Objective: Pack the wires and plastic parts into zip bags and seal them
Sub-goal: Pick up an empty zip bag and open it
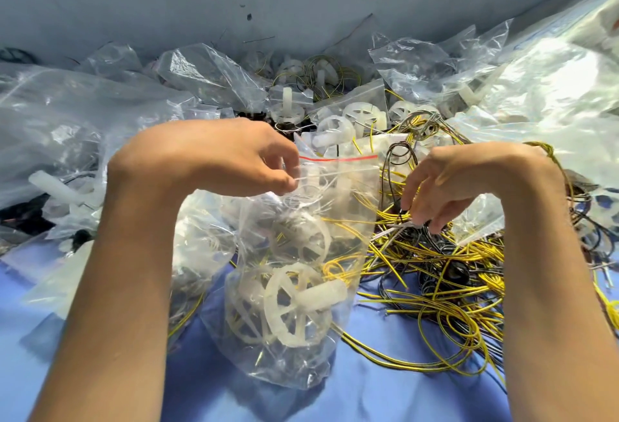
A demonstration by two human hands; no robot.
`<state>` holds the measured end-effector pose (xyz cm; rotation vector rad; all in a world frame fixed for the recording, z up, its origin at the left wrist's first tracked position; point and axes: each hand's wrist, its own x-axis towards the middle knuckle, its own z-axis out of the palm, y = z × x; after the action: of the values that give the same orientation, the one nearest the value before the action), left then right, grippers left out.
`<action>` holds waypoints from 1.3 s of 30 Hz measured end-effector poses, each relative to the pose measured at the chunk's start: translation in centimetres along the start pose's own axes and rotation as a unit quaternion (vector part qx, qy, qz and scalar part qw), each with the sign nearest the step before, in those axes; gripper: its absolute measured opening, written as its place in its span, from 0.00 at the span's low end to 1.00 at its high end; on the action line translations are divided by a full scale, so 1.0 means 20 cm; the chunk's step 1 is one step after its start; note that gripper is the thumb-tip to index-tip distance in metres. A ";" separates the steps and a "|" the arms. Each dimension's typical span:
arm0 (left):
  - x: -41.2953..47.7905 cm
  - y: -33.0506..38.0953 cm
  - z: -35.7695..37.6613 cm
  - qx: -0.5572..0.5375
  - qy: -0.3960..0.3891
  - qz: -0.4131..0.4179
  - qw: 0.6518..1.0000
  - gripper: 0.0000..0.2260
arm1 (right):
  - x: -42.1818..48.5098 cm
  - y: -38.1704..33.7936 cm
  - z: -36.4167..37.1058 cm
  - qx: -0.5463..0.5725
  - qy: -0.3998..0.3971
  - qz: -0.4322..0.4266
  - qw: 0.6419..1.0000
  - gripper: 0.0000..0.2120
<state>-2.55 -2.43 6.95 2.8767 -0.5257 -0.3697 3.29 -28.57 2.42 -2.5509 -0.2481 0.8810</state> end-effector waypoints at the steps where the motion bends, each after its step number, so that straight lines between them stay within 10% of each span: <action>1: 0.00 0.00 0.00 -0.002 -0.001 0.000 1.000 0.04 | 0.01 0.00 0.01 0.005 -0.012 0.001 1.000 0.09; 9: -0.01 -0.01 -0.01 -0.017 -0.001 -0.002 1.000 0.04 | 0.04 -0.03 0.05 -0.170 0.030 -0.002 0.985 0.08; 20: -0.01 0.01 -0.01 -0.031 0.014 0.000 0.999 0.05 | -0.10 -0.02 -0.05 -0.045 0.297 -0.181 0.936 0.02; 39: -0.01 0.02 0.00 -0.028 0.009 0.001 1.000 0.10 | -0.08 -0.16 -0.03 0.025 0.487 -0.180 0.854 0.13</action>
<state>-2.76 -2.73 7.08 2.8231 -0.5081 -0.3523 2.28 -26.44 5.07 -2.4301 -0.3433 -0.5619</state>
